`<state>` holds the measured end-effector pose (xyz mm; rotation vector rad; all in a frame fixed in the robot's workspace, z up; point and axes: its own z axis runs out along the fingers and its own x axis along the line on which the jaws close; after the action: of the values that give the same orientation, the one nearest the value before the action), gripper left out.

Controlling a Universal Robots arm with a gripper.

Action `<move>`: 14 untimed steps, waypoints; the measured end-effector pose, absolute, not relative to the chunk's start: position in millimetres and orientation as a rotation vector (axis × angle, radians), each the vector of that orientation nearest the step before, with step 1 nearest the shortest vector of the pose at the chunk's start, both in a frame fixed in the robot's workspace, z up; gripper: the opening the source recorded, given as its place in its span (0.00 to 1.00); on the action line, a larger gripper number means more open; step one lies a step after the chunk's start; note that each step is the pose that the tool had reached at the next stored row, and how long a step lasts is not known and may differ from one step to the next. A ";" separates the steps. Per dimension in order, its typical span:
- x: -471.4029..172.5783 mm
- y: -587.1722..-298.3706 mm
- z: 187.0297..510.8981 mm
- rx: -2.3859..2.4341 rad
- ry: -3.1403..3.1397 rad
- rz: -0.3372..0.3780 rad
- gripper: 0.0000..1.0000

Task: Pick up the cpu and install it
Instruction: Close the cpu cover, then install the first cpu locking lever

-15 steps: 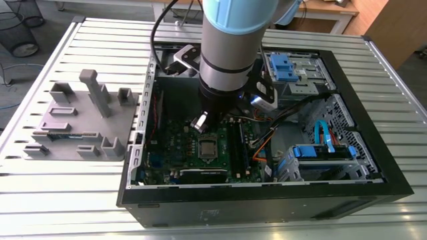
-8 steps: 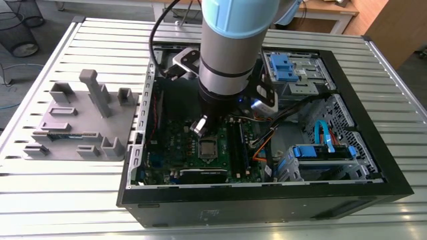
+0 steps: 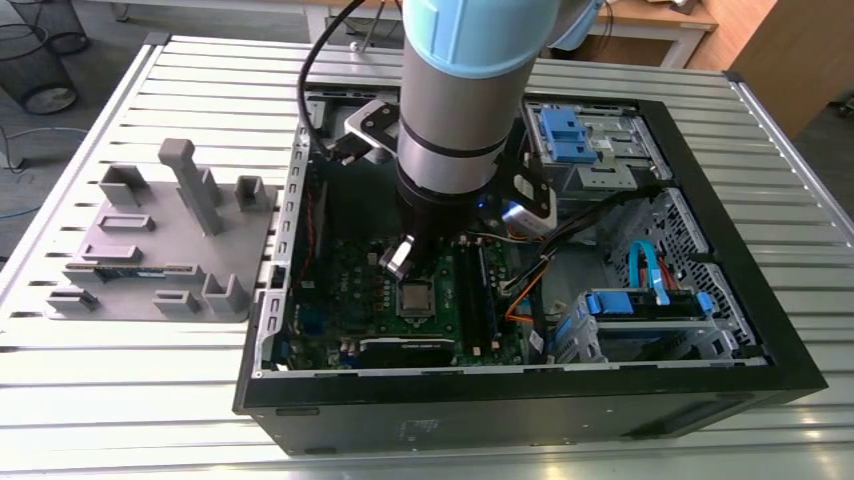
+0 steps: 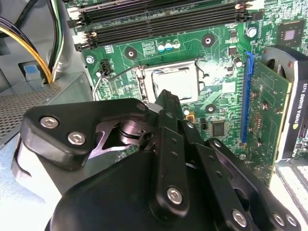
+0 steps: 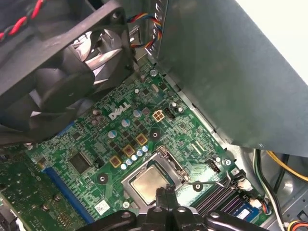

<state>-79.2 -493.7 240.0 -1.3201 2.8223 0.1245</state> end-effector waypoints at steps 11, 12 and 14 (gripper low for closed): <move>-79.5 -494.2 240.1 -1.325 2.819 0.126 0.11; -79.5 -494.1 240.1 -1.325 2.819 0.126 0.11; -79.5 -494.1 241.2 -1.325 2.819 0.126 0.11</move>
<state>-79.5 -494.1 241.2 -1.3251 2.8186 0.1261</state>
